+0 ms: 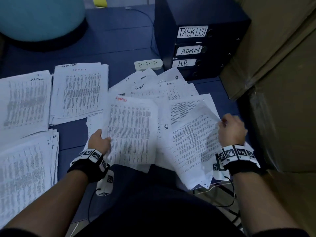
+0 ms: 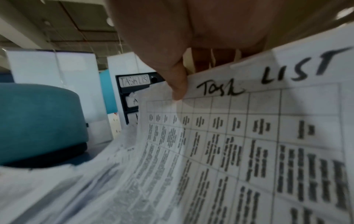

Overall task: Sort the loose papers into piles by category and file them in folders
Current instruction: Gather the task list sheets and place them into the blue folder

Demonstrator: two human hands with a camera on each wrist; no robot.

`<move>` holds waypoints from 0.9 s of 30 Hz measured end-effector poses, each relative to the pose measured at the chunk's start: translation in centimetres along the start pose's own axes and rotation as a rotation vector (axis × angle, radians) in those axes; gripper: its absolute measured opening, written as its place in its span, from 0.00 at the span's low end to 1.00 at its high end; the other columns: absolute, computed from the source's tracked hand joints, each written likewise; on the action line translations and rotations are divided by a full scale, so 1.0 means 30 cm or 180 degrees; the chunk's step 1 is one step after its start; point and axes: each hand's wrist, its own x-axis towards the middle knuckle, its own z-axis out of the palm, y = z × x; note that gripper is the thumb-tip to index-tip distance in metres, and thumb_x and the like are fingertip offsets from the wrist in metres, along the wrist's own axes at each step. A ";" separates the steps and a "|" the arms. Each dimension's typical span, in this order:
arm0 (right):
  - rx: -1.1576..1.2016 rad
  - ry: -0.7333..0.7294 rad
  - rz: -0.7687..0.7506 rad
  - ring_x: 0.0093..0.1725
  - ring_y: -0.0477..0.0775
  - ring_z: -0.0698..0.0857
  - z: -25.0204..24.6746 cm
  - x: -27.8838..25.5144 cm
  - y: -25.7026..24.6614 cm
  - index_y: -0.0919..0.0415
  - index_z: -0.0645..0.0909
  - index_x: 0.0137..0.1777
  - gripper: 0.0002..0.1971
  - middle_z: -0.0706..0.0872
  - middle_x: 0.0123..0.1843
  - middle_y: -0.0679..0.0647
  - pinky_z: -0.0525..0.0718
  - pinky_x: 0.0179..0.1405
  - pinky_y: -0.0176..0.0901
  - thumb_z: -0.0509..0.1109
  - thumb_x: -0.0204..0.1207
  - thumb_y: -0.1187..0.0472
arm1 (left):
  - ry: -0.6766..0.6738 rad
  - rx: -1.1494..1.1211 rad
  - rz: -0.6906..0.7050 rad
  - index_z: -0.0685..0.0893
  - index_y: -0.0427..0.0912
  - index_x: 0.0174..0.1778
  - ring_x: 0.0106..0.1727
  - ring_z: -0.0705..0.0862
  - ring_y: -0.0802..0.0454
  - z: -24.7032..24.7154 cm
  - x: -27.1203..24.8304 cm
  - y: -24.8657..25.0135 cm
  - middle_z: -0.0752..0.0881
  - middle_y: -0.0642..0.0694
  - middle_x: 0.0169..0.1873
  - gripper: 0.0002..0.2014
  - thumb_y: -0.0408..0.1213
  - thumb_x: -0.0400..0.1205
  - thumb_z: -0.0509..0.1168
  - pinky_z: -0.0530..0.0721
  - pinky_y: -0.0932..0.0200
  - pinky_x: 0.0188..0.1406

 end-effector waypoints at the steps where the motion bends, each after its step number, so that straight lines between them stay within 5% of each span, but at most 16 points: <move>1: 0.0126 -0.0043 -0.0150 0.50 0.69 0.81 -0.013 0.006 -0.025 0.62 0.79 0.48 0.03 0.82 0.46 0.63 0.78 0.52 0.58 0.65 0.81 0.67 | 0.0068 -0.0026 -0.0062 0.76 0.24 0.61 0.52 0.80 0.37 -0.014 -0.001 -0.014 0.82 0.29 0.53 0.16 0.30 0.81 0.64 0.75 0.48 0.47; 4: 0.0279 -0.0239 -0.0559 0.45 0.67 0.83 -0.047 0.024 -0.110 0.58 0.79 0.49 0.07 0.84 0.41 0.60 0.82 0.45 0.54 0.62 0.81 0.69 | 0.0333 -0.0248 -0.0224 0.70 0.33 0.74 0.65 0.77 0.36 -0.050 -0.006 -0.034 0.77 0.33 0.68 0.26 0.26 0.78 0.65 0.75 0.47 0.60; 9: -0.0070 -0.0137 -0.1249 0.47 0.70 0.83 -0.139 0.039 -0.272 0.60 0.81 0.50 0.07 0.87 0.43 0.63 0.78 0.56 0.62 0.62 0.81 0.69 | 0.0307 -0.0280 0.0305 0.62 0.44 0.81 0.78 0.66 0.42 -0.093 -0.015 0.050 0.66 0.42 0.78 0.37 0.32 0.77 0.70 0.67 0.41 0.74; 14: -0.0162 0.0127 -0.1383 0.48 0.70 0.83 -0.301 0.058 -0.388 0.56 0.80 0.51 0.07 0.88 0.44 0.62 0.78 0.58 0.61 0.62 0.82 0.66 | -0.0400 -0.0614 0.1117 0.68 0.47 0.76 0.72 0.73 0.49 -0.098 -0.068 0.173 0.74 0.48 0.71 0.29 0.35 0.79 0.70 0.72 0.55 0.66; 18: -0.0021 0.0130 -0.1803 0.47 0.68 0.83 -0.435 0.024 -0.488 0.55 0.83 0.51 0.07 0.88 0.44 0.61 0.79 0.58 0.62 0.65 0.80 0.67 | -0.0762 -0.0908 0.1429 0.69 0.53 0.75 0.69 0.74 0.55 -0.096 -0.113 0.257 0.76 0.53 0.67 0.31 0.37 0.77 0.73 0.77 0.49 0.69; 23: 0.0215 -0.0186 -0.2343 0.40 0.58 0.80 -0.528 -0.006 -0.599 0.58 0.84 0.47 0.04 0.83 0.36 0.56 0.70 0.38 0.41 0.70 0.77 0.67 | -0.1246 -0.1108 0.1700 0.64 0.58 0.77 0.75 0.69 0.57 -0.080 -0.157 0.358 0.73 0.55 0.74 0.39 0.39 0.73 0.76 0.73 0.50 0.70; 27: 0.0796 -0.0466 -0.2417 0.43 0.53 0.83 -0.459 0.018 -0.679 0.55 0.84 0.45 0.06 0.86 0.40 0.53 0.79 0.44 0.41 0.71 0.77 0.67 | -0.1372 -0.1477 0.1536 0.77 0.46 0.68 0.63 0.83 0.51 -0.079 -0.183 0.397 0.85 0.48 0.61 0.20 0.38 0.80 0.69 0.80 0.47 0.64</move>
